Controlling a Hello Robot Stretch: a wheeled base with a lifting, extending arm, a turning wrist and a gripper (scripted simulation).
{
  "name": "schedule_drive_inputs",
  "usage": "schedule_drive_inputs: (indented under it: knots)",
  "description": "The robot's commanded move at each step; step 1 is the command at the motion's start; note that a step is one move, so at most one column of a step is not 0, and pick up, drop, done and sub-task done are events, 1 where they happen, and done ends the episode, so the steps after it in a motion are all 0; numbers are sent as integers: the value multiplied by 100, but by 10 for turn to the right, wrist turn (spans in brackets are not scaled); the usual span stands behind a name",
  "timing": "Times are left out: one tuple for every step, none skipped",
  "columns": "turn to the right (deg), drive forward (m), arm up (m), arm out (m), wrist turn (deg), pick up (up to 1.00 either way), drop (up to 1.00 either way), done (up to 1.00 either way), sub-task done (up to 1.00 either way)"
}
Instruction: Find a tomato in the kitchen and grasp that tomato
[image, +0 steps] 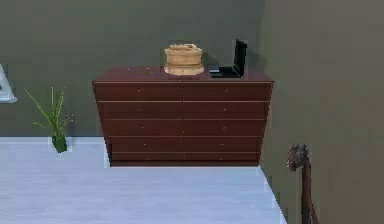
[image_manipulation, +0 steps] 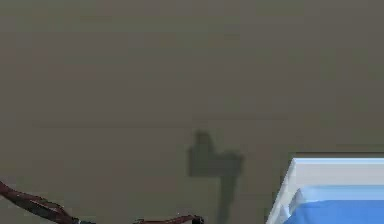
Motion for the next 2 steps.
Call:
schedule_drive_inputs:
  knots:
    - [-450, 0, 0, 0, 0, 0, 0, 0, 0]
    - [-60, 0, 0, 0, 0, 0, 0, 0, 0]
